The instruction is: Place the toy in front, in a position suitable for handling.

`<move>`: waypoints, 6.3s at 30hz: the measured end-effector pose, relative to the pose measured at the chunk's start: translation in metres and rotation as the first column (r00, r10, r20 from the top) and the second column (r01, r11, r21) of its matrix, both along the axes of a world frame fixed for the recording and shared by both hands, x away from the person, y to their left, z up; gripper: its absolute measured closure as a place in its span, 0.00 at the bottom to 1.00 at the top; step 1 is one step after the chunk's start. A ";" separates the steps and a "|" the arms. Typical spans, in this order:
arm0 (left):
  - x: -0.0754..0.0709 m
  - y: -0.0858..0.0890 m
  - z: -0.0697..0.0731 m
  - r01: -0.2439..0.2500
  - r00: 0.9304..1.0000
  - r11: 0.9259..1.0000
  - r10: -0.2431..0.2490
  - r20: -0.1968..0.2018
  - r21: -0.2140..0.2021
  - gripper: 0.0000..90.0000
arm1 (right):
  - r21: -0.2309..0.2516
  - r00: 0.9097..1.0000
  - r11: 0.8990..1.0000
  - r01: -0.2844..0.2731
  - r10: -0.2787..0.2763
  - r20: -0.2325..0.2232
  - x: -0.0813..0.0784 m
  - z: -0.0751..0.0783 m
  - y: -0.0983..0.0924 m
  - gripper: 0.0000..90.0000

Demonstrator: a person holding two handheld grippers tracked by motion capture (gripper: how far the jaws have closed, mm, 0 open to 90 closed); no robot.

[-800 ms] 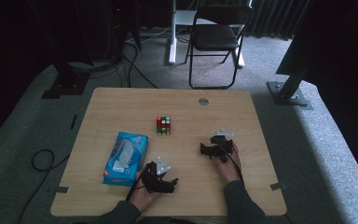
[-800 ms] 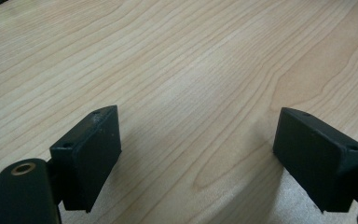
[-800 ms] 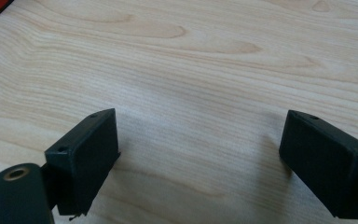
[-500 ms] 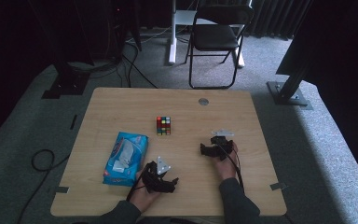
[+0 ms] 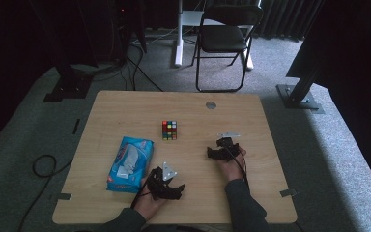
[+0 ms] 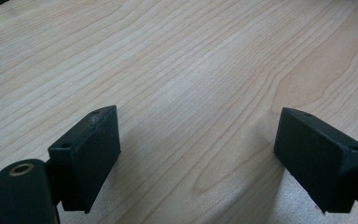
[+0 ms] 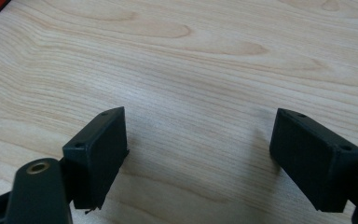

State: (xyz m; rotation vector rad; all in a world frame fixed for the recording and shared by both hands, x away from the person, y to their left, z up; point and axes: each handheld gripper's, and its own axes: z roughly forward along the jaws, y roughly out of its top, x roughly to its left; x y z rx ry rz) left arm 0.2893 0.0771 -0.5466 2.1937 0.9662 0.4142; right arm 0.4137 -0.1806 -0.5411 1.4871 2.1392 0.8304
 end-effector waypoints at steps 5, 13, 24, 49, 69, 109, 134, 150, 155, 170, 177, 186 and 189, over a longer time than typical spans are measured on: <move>0.000 0.000 0.000 0.000 1.000 1.000 0.000 0.000 0.000 0.16 | -0.021 0.998 0.999 -0.036 0.034 -0.058 0.004 0.006 0.003 0.30; 0.000 0.000 0.000 0.000 1.000 1.000 0.000 0.001 -0.001 0.16 | 0.029 0.998 0.999 -0.038 0.039 -0.051 0.004 0.011 0.002 0.48; 0.000 0.000 0.000 -0.002 1.000 1.000 0.002 0.001 -0.003 0.16 | 0.036 0.994 0.994 -0.104 0.105 -0.017 -0.001 0.022 0.028 0.42; 0.000 -0.001 0.000 0.000 1.000 1.000 0.000 0.001 -0.002 0.16 | 0.065 0.979 0.977 -0.203 0.200 0.043 0.004 0.050 0.081 0.37; 0.000 -0.001 0.000 0.000 1.000 1.000 0.001 0.002 -0.002 0.16 | 0.091 0.970 0.966 -0.240 0.236 0.055 0.016 0.057 0.113 0.32; 0.000 -0.001 0.000 -0.002 1.000 1.000 0.002 0.003 -0.003 0.16 | 0.064 0.981 0.979 -0.193 0.192 0.020 0.062 0.055 0.163 0.16; 0.000 -0.001 0.000 -0.001 1.000 1.000 0.001 0.002 -0.002 0.16 | 0.131 0.985 0.978 -0.162 0.168 -0.037 0.077 0.046 0.156 0.23; 0.000 0.000 0.000 0.001 1.000 1.000 -0.001 0.002 0.001 0.16 | 0.128 0.983 0.977 -0.168 0.176 -0.053 0.079 0.045 0.149 0.37; 0.000 0.000 0.000 0.001 1.000 1.000 -0.001 0.001 0.001 0.16 | 0.128 0.981 0.976 -0.178 0.186 -0.047 0.075 0.045 0.146 0.37; 0.000 -0.001 0.000 0.000 1.000 1.000 0.000 0.001 0.000 0.16 | 0.138 0.976 0.968 -0.209 0.216 -0.036 0.057 0.043 0.137 0.37; 0.000 -0.001 0.000 0.001 1.000 1.000 -0.001 0.001 0.001 0.16 | 0.130 0.969 0.963 -0.238 0.244 -0.034 0.050 0.044 0.129 0.37; 0.000 -0.001 0.000 0.000 1.000 1.000 0.000 0.001 -0.001 0.16 | 0.109 0.959 0.954 -0.278 0.282 -0.017 0.035 0.044 0.120 0.37; 0.000 -0.001 0.000 -0.001 1.000 1.000 0.001 0.003 0.000 0.16 | 0.110 0.959 0.954 -0.279 0.283 -0.015 0.031 0.044 0.117 0.37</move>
